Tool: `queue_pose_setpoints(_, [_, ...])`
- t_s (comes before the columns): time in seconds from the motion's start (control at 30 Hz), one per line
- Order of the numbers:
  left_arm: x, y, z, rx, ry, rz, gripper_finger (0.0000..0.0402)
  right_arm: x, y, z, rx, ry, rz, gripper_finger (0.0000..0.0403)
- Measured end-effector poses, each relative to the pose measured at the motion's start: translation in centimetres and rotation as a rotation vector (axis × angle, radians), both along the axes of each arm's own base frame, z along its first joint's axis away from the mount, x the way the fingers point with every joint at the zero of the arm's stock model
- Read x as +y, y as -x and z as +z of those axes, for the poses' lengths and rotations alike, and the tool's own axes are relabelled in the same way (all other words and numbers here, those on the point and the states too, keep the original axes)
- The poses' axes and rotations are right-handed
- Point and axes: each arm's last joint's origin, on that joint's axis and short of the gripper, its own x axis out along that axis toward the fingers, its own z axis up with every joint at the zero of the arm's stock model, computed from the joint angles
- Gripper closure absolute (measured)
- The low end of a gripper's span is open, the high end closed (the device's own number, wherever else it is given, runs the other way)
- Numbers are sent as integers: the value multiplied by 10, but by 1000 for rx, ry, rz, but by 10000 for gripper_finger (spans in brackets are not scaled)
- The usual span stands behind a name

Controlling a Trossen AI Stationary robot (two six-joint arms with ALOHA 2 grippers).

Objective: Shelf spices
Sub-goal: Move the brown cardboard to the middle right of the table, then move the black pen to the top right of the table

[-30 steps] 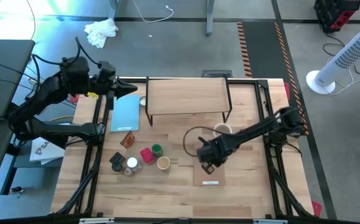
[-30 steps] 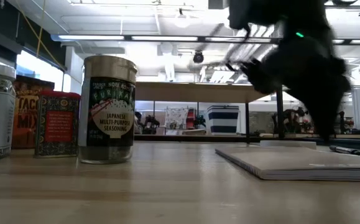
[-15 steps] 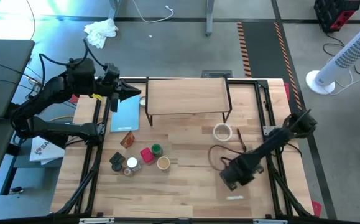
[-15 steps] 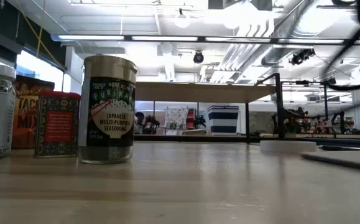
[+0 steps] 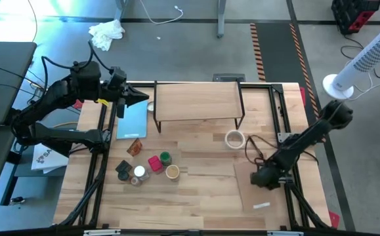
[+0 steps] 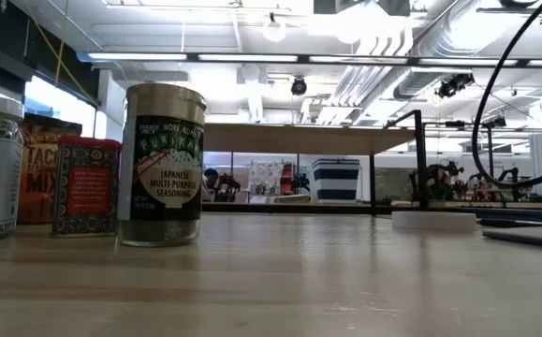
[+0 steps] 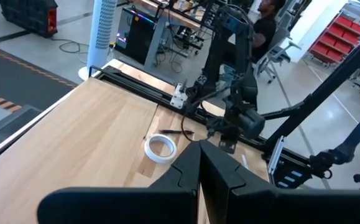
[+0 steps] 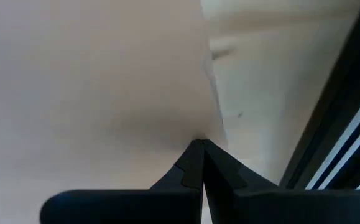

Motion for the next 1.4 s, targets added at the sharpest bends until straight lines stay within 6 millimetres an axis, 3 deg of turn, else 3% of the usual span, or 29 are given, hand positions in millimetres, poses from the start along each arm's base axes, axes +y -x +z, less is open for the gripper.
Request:
queue_pose_setpoints(0.47, [1,0,0,13,-62,36,401,-52,3,19,-162,246,-172,403])
queue_pose_setpoints(0.7, [2,0,0,8,-59,40,402,-71,16,46,-183,334,-207,403])
queue_pose_setpoints(0.87, [2,0,0,5,-41,45,401,-77,15,70,-326,392,-258,403])
queue_pose_setpoints(1.1, [2,0,0,4,-40,47,402,-85,6,62,-279,487,-296,403])
queue_pose_setpoints(1.17, [1,0,1,-6,-39,42,401,-90,-3,61,-346,571,-307,403])
queue_pose_setpoints(1.27, [-2,-3,9,-85,-53,-3,401,-95,-26,80,-589,715,-139,403])
queue_pose_setpoints(1.4, [-6,-5,20,-196,-83,-60,402,-105,-47,137,-747,839,233,403])
